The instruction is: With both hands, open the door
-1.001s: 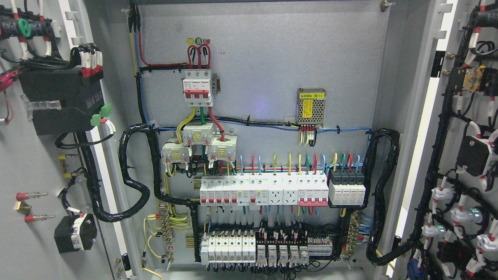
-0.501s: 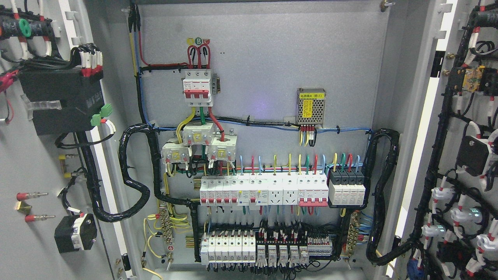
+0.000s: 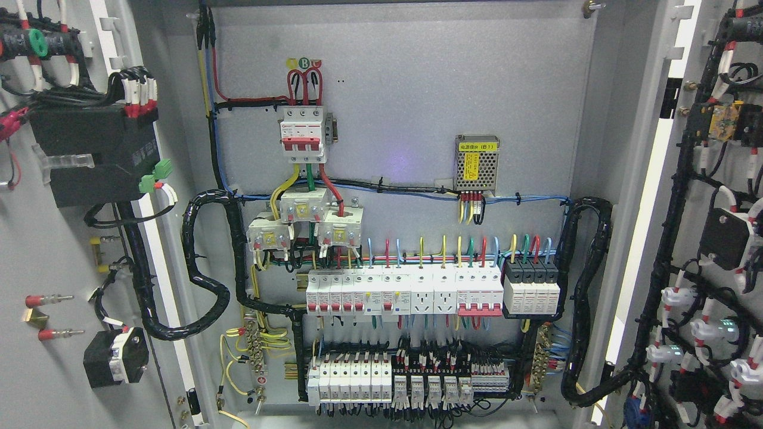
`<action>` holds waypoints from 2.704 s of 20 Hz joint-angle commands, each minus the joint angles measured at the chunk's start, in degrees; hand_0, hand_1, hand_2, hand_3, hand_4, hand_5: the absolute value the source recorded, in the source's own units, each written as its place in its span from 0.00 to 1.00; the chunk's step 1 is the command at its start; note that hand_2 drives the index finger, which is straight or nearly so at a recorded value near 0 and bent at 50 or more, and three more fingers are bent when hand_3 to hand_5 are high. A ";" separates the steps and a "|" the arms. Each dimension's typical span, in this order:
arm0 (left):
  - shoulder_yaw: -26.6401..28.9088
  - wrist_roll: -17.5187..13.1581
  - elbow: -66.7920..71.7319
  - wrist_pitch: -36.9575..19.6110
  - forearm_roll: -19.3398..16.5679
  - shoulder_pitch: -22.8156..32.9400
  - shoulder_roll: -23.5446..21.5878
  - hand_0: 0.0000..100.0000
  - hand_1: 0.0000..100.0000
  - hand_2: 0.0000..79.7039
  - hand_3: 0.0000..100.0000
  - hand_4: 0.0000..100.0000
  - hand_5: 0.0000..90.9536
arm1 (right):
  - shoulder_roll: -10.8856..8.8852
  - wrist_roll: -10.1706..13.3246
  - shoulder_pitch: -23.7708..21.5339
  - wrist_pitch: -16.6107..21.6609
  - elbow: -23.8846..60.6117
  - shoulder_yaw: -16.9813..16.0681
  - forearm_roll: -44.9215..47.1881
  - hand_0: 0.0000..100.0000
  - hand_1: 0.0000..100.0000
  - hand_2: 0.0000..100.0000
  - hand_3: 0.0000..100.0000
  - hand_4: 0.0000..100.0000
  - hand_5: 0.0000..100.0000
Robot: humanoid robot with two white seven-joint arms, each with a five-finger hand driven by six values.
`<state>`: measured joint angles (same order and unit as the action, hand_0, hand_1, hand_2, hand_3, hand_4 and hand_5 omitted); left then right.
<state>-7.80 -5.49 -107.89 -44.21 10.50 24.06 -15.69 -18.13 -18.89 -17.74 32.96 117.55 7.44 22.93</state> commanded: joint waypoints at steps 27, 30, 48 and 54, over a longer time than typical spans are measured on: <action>3.93 -0.13 -2.15 -33.13 8.74 1.43 -6.54 0.00 0.00 0.00 0.00 0.04 0.00 | -9.55 -4.31 -3.35 1.76 -6.28 -12.89 19.25 0.00 0.00 0.00 0.00 0.00 0.00; 4.54 -0.13 -2.15 -33.22 9.36 1.43 -6.72 0.00 0.00 0.00 0.00 0.04 0.00 | -9.73 -4.40 -3.44 1.76 -6.37 -12.98 19.96 0.00 0.00 0.00 0.00 0.00 0.00; 10.96 -0.22 -1.53 -34.98 16.13 2.66 -8.74 0.00 0.00 0.00 0.00 0.04 0.00 | -11.84 -8.44 -4.67 2.02 -8.65 -16.58 23.82 0.00 0.00 0.00 0.00 0.00 0.00; 12.89 -0.22 -1.44 -35.07 18.59 3.27 -8.83 0.00 0.00 0.00 0.00 0.04 0.00 | -12.90 -10.20 -4.84 2.20 -10.67 -17.72 26.64 0.00 0.00 0.00 0.00 0.00 0.00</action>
<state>1.28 -5.49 -109.58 -44.24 26.72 26.84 -23.69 -29.35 -28.48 -22.35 35.08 109.53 -7.84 47.69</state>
